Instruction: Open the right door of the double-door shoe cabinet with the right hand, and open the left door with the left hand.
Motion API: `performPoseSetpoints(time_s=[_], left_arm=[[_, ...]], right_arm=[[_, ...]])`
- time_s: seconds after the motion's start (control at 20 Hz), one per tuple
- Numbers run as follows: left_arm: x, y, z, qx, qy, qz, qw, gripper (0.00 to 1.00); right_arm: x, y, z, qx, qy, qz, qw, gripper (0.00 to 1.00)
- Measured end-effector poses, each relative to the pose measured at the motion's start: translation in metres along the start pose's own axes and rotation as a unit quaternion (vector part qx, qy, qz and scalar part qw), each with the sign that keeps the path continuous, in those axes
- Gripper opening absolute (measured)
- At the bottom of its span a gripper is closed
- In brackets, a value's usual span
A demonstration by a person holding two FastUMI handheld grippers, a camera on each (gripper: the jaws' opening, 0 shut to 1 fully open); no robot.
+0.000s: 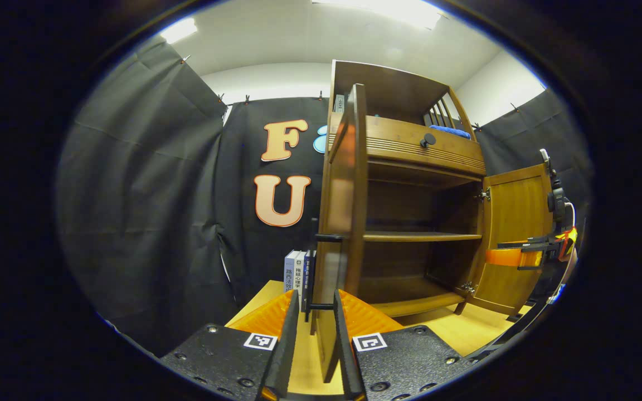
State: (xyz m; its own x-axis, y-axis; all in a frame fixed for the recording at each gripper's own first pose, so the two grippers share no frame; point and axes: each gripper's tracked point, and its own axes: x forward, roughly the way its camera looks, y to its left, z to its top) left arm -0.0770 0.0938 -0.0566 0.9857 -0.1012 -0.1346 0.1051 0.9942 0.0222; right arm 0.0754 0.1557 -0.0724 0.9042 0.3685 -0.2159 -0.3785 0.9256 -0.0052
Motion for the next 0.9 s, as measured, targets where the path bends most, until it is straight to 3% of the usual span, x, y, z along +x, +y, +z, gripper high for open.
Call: performPoseSetpoints(time_s=[0.05, 0.1, 0.3, 0.4, 0.45, 0.5, 0.65, 0.7, 0.9], left_arm=[[-0.004, -0.013, 0.003, 0.002, -0.003, -0.004, 1.000, 0.36], [-0.006, -0.025, 0.008, 0.005, -0.008, -0.008, 1.000, 0.29], [0.000, -0.072, 0.025, 0.000, -0.027, -0.026, 0.999, 0.29], [0.007, -0.096, 0.036, 0.002, -0.038, -0.041, 0.998, 0.29], [0.009, -0.108, 0.040, 0.002, -0.044, -0.052, 0.998, 0.43], [0.012, -0.121, 0.043, 0.001, -0.050, -0.065, 0.997, 0.29], [0.023, -0.157, 0.045, 0.002, -0.051, -0.107, 0.993, 0.43], [0.027, -0.165, 0.047, 0.001, -0.051, -0.115, 0.992, 0.29], [0.039, -0.192, 0.050, -0.011, -0.052, -0.130, 0.990, 0.29]], right_arm=[[-0.002, -0.004, 0.001, 0.002, -0.001, 0.003, 1.000, 0.94], [-0.004, -0.008, 0.002, 0.003, -0.003, 0.006, 1.000, 0.94], [-0.023, -0.023, 0.011, 0.003, -0.017, 0.009, 1.000, 1.00], [-0.033, -0.033, 0.015, 0.000, -0.027, 0.000, 1.000, 0.97], [-0.039, -0.037, 0.018, -0.001, -0.034, -0.009, 0.999, 0.94], [-0.044, -0.040, 0.021, 0.000, -0.040, -0.014, 0.999, 0.94], [-0.059, -0.040, 0.028, 0.009, -0.055, -0.019, 0.998, 1.00], [-0.063, -0.042, 0.029, 0.007, -0.059, -0.025, 0.998, 1.00], [-0.084, -0.053, 0.028, 0.002, -0.063, -0.048, 0.997, 0.94]])
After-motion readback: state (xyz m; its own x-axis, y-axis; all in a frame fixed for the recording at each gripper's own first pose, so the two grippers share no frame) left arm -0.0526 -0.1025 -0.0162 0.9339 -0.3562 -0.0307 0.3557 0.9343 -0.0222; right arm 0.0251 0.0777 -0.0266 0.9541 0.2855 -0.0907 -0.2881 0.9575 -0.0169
